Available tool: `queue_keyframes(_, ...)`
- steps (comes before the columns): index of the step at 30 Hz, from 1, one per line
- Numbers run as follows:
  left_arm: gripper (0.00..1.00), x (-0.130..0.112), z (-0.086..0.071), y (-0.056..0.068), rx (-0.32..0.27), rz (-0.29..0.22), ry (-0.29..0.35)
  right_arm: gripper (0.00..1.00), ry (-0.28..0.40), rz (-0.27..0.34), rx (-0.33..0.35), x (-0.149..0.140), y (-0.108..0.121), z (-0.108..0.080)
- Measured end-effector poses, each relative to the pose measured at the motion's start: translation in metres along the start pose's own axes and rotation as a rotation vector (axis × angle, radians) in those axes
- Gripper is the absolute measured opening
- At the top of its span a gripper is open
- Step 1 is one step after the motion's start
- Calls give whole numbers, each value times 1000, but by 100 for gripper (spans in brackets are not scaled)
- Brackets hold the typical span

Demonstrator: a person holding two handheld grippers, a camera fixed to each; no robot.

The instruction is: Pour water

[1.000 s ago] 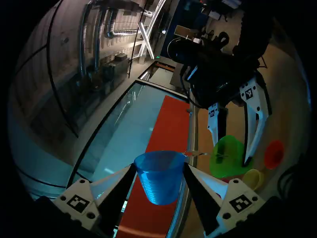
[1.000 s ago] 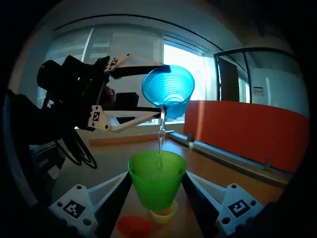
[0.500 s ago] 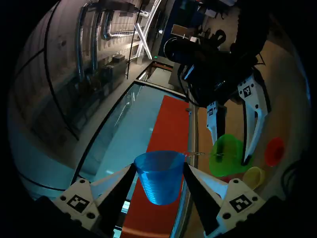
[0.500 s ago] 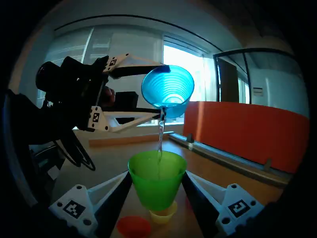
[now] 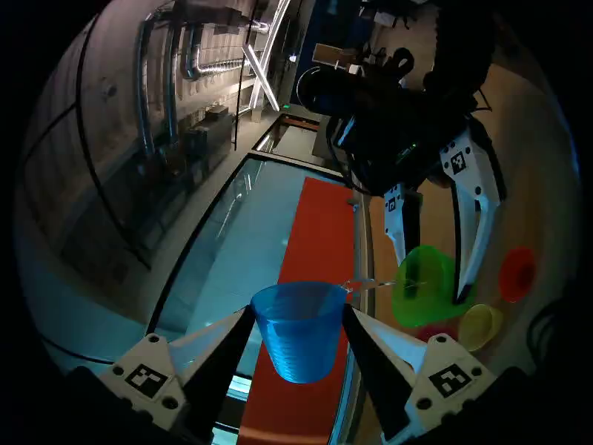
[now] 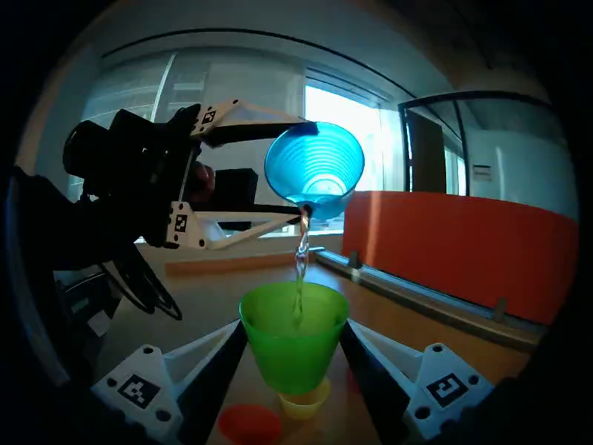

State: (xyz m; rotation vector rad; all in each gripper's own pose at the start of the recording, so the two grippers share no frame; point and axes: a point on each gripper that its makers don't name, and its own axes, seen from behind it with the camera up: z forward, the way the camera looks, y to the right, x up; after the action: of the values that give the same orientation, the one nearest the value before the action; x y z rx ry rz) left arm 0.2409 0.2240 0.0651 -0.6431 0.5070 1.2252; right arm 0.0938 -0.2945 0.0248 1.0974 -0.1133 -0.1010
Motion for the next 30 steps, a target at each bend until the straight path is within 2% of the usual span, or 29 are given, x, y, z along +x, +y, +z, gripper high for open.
queue_keyframes(6,86,0,-2,-1,0,23,-5,88,0,0,0,1,0,0)
queue_keyframes(18,86,1,-1,5,-2,63,-5,89,-1,-2,-5,0,2,-1)
queue_keyframes(30,86,3,0,2,-3,99,-5,88,0,-2,-8,0,3,-2)
